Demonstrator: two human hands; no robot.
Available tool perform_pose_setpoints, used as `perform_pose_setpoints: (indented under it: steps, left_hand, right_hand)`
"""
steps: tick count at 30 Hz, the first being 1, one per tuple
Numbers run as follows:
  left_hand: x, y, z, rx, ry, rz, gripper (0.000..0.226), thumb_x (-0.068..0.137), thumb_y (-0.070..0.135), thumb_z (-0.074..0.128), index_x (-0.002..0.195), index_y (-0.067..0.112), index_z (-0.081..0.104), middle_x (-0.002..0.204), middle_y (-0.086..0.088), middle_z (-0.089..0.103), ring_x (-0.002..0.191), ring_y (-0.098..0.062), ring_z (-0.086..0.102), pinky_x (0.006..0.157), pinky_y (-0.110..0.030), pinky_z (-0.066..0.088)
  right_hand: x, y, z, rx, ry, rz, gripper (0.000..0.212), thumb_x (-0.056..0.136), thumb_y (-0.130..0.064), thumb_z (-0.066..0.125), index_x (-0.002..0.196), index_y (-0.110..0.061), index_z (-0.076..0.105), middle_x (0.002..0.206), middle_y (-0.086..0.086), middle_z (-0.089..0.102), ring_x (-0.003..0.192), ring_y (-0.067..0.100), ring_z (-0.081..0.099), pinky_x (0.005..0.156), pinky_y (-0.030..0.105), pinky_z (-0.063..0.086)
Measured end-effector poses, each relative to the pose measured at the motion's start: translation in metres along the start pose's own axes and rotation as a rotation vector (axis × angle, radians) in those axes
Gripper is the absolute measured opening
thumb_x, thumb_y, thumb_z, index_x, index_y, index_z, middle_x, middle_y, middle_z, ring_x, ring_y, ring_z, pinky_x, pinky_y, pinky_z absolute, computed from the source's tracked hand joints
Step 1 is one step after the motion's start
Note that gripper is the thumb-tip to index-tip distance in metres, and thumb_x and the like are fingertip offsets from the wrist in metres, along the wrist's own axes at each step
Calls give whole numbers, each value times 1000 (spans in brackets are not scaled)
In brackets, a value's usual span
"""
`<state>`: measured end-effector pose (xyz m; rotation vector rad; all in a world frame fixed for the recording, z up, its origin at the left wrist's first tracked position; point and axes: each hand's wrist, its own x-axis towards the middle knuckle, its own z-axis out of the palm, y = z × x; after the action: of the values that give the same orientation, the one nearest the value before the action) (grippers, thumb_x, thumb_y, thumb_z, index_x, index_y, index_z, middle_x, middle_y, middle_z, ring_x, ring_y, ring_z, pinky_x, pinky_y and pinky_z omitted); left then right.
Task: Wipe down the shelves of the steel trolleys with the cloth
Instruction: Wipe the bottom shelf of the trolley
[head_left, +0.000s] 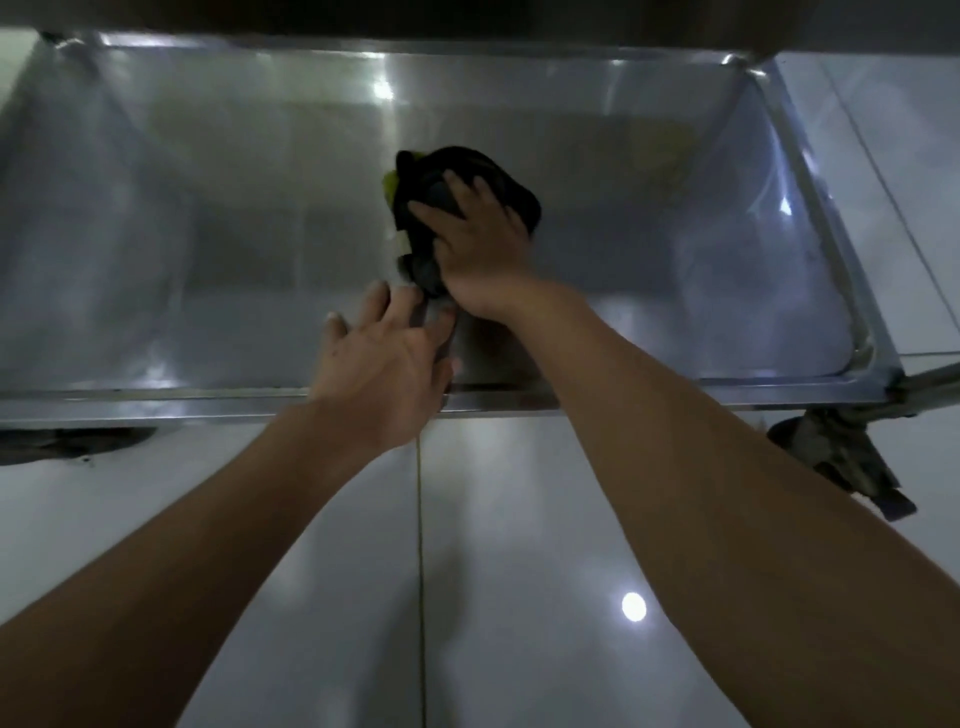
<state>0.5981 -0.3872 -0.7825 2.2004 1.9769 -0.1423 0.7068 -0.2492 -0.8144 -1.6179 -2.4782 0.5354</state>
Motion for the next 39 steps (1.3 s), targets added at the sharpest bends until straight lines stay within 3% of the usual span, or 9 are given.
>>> perform_pose_setpoints:
  steps: [4,8,15,19,22,24,29,35,39]
  left_hand:
    - [-4,-3,3,3,-13,-12,63,101,51,36,157,30,16,157,-10,22,150,-38,12,110,-65,29]
    - [-4,0,2,6,-26,-13,64,101,54,31,157,28,16,160,-12,18,150,-39,9,110,-66,28]
    - [6,12,-8,-47,-90,-26,58,97,51,49,147,27,33,153,-11,26,147,-39,19,106,-67,33]
    - [10,57,-23,-29,-25,-40,39,89,42,59,124,27,53,134,-8,45,132,-33,38,96,-51,46]
    - [3,132,-17,-109,-53,110,41,94,51,51,127,28,55,137,-6,41,134,-33,33,99,-53,42]
    - [0,161,-11,-78,-79,110,46,94,55,50,131,28,54,141,-9,33,139,-38,25,102,-59,38]
    - [5,165,0,23,-26,121,51,88,33,62,136,36,48,144,-3,29,139,-34,25,97,-52,38]
    - [9,171,5,36,28,119,55,90,38,62,140,43,40,142,3,31,138,-27,28,94,-47,38]
    - [8,168,5,28,69,133,47,96,43,56,140,46,41,142,6,33,134,-24,32,92,-45,39]
  right_hand:
    - [10,-5,1,29,-25,-53,47,102,-34,32,147,-47,34,166,-4,8,152,24,2,121,45,9]
    - [8,14,-2,36,5,-53,48,99,-35,32,146,-47,37,165,-2,13,152,27,8,121,47,11]
    - [-15,96,-27,22,144,131,48,99,-31,37,145,-43,42,164,0,18,151,29,14,120,48,17]
    - [-41,147,-52,62,163,221,45,103,-31,36,148,-38,39,165,3,13,152,30,8,122,47,10]
    - [-58,173,-70,137,153,232,44,105,-29,38,149,-33,39,165,3,12,152,27,4,123,40,6]
    - [-68,186,-76,148,143,223,44,105,-29,38,149,-33,38,165,3,11,153,26,3,122,38,6]
    - [-87,237,-91,96,184,276,44,106,-30,37,149,-33,39,165,6,13,152,29,7,122,40,8]
    - [-130,306,-121,-58,289,521,45,106,-28,34,151,-29,36,164,13,13,150,37,13,121,47,16]
    - [-152,296,-118,-68,254,517,46,106,-30,31,151,-32,34,165,10,11,151,34,10,123,45,14]
